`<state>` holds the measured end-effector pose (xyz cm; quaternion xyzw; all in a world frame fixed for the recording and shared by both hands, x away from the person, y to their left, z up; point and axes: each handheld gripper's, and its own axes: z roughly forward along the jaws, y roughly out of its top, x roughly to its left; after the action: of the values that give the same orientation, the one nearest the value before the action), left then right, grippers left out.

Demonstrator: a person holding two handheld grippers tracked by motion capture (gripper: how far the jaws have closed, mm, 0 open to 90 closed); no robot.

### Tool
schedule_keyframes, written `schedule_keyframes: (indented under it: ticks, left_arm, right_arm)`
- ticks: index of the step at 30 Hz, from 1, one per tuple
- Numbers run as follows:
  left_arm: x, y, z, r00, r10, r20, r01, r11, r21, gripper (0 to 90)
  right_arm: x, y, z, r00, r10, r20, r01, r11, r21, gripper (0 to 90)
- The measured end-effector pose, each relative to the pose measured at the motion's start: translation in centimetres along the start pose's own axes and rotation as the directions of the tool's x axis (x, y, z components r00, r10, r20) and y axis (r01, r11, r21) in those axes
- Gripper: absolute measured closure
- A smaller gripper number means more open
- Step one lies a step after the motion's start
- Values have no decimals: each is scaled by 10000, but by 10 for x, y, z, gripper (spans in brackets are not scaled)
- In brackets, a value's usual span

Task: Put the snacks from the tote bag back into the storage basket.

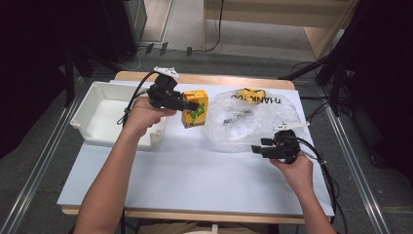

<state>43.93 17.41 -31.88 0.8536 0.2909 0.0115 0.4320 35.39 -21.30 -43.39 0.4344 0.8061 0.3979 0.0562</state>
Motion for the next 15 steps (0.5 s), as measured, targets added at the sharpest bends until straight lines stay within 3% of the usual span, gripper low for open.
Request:
schedule_keyframes:
  ticks: [15]
  left_arm:
    - [11,-5,-22,9990,-253,-373,245,9995,-203,521]
  right_arm:
    - [3,3,-3,9997,-121,-195,113,9991,-397,421]
